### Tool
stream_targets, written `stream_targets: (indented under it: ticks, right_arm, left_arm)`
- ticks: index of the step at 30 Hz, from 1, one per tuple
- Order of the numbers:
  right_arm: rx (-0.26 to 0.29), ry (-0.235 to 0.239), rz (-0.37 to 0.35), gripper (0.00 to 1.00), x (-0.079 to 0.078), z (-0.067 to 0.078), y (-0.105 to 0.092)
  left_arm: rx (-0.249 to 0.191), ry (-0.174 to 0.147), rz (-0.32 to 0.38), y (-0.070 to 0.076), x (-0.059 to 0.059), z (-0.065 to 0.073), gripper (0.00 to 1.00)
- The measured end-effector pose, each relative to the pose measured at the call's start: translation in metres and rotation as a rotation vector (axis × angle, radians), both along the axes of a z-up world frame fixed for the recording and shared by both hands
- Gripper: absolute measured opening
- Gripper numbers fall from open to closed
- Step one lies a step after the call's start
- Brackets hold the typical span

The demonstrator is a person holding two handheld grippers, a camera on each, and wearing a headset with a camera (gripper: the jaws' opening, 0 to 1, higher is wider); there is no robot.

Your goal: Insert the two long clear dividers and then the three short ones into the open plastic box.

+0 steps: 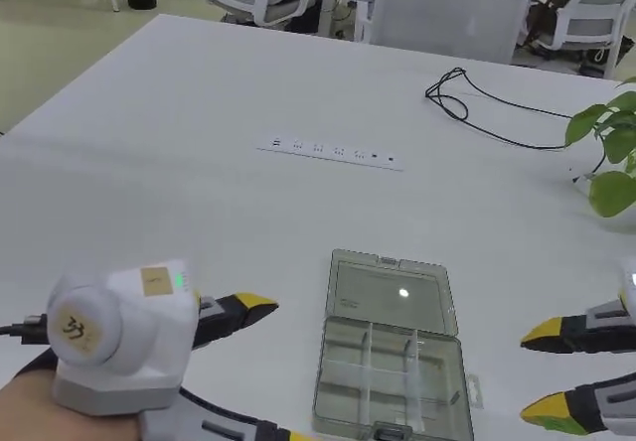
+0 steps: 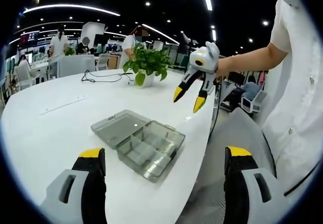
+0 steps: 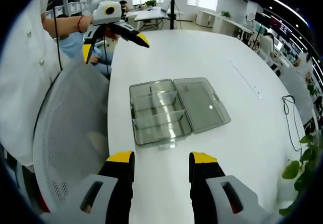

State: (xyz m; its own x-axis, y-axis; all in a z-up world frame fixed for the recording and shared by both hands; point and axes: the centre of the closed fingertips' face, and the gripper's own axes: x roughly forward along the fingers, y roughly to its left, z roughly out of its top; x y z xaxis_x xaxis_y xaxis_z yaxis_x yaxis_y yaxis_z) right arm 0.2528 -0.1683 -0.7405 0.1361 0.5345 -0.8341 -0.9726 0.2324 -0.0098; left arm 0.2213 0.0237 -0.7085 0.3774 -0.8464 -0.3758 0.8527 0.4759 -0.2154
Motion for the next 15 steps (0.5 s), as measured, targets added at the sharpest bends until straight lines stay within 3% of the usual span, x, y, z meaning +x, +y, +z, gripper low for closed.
stream_targets:
  ticks: [5,15]
  right_arm:
    - [-0.040,0.016,-0.011,0.45,-0.003,-0.007,-0.022]
    - [-0.166,0.075,0.010,0.46,-0.007,-0.040,-0.075]
  left_arm:
    - [-0.003,0.000,0.003,0.000,0.001,0.000,1.00]
    - [-0.006,0.006,0.007,-0.001,0.004,-0.001,1.00]
